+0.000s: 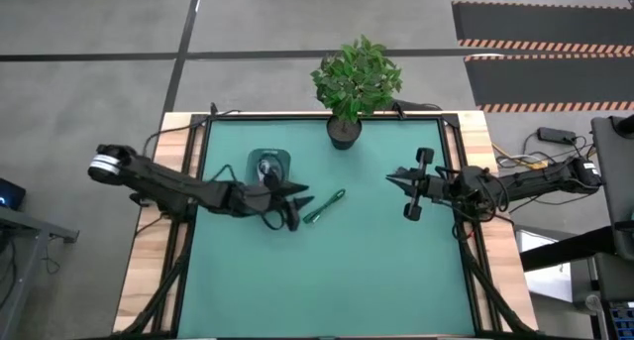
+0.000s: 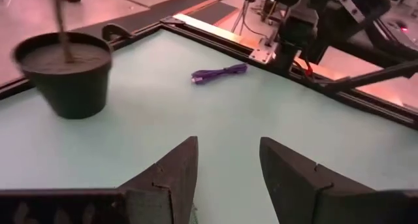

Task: Pick and place USB-C Cables
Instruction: Put the black green charger cable into the green bin

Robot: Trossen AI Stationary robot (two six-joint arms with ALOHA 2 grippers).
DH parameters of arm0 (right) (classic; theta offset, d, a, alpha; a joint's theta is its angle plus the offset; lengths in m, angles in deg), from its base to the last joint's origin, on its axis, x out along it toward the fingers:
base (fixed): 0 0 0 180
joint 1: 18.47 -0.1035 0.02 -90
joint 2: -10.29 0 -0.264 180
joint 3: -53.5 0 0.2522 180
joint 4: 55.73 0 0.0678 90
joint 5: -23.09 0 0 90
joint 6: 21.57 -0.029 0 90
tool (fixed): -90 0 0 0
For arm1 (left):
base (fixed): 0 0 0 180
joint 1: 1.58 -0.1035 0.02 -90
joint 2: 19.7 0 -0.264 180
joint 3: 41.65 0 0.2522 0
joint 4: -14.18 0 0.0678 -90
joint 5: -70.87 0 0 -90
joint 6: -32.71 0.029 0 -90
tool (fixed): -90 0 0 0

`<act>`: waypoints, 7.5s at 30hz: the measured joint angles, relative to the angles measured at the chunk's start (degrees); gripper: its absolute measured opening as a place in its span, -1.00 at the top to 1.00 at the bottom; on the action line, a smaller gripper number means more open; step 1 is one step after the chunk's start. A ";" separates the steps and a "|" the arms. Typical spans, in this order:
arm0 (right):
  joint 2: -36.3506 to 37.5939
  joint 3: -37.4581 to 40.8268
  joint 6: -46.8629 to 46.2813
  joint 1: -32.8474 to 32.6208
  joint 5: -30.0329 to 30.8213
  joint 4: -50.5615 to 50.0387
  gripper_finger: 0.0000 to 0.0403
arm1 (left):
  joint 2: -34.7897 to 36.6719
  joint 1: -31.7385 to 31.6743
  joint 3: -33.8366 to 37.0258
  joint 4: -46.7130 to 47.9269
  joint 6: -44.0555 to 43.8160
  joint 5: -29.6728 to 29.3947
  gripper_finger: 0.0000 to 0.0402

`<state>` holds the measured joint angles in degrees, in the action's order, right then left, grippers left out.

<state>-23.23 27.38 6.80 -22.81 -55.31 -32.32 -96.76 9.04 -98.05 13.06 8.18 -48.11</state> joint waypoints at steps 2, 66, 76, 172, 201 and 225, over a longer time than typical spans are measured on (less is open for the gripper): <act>-0.02 0.00 -0.29 0.00 0.00 -0.07 0.95 | -3.42 0.02 -0.50 -3.08 0.90 0.08 0.26; -0.02 -7.02 0.19 0.00 0.48 -17.20 0.95 | -36.87 -3.87 -22.62 18.77 -2.15 3.80 0.49; -0.02 -7.00 0.17 0.00 0.48 -17.20 0.95 | -36.87 -3.87 -22.62 18.77 -3.26 4.63 0.87; -0.02 -6.97 0.17 0.04 0.55 -18.49 0.95 | 2.20 2.51 10.41 -18.38 1.10 -33.51 0.92; -0.02 -6.97 0.17 0.04 0.55 -18.51 0.95 | 9.56 -0.93 -4.92 51.38 -42.67 -16.74 0.92; -0.02 -6.97 1.26 0.04 0.55 -18.49 0.95 | 6.79 -13.23 -18.40 72.98 -44.91 20.53 0.92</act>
<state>-23.25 20.40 8.06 -22.76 -54.77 -50.81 -89.97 -4.19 -116.44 86.03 -36.73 -27.57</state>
